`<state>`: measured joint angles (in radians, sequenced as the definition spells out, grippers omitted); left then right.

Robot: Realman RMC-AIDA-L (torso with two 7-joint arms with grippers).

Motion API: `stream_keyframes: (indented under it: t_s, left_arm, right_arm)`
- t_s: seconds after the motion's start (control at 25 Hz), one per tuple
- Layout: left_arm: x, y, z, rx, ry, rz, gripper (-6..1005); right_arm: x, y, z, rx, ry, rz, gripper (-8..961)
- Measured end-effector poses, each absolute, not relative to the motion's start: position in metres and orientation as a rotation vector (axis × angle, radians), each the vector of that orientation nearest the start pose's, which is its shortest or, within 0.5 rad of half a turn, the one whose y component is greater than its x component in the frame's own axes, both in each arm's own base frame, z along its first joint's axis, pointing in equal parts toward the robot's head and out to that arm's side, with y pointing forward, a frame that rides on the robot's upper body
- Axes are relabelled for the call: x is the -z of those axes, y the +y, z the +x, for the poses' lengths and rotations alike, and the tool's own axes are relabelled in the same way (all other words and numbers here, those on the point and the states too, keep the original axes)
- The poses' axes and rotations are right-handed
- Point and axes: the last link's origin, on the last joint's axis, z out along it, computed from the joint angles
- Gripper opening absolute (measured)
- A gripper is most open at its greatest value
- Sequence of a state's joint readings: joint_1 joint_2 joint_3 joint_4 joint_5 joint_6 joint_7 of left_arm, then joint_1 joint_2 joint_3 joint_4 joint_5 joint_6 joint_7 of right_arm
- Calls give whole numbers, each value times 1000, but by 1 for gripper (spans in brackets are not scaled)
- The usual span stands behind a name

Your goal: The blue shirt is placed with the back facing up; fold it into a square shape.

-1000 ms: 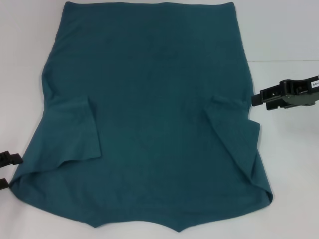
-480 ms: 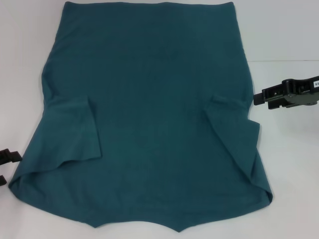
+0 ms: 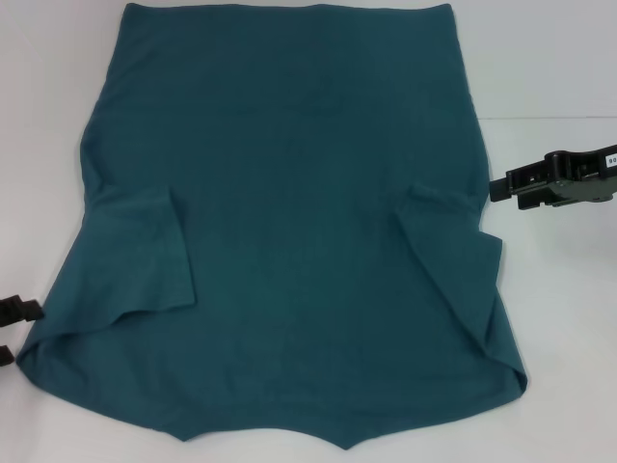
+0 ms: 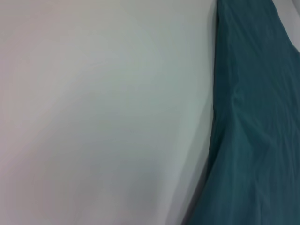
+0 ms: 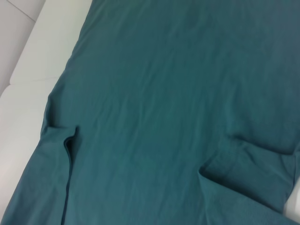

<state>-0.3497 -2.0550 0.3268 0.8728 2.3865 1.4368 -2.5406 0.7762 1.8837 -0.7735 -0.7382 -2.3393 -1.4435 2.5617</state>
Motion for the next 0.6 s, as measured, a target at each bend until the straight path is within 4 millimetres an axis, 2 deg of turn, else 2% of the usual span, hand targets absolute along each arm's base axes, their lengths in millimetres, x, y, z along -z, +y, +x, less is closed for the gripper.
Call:
stream_keyframes:
  t_s: [0.36, 0.6]
  left_arm:
    - [-74, 278, -388, -799, 2824, 2084, 903]
    - [-61, 283, -378, -727, 2747, 2120, 901]
  right_arm:
    - [-77, 417, 242, -255, 1684, -2248, 581]
    - [-77, 416, 242, -256, 1687, -2249, 581]
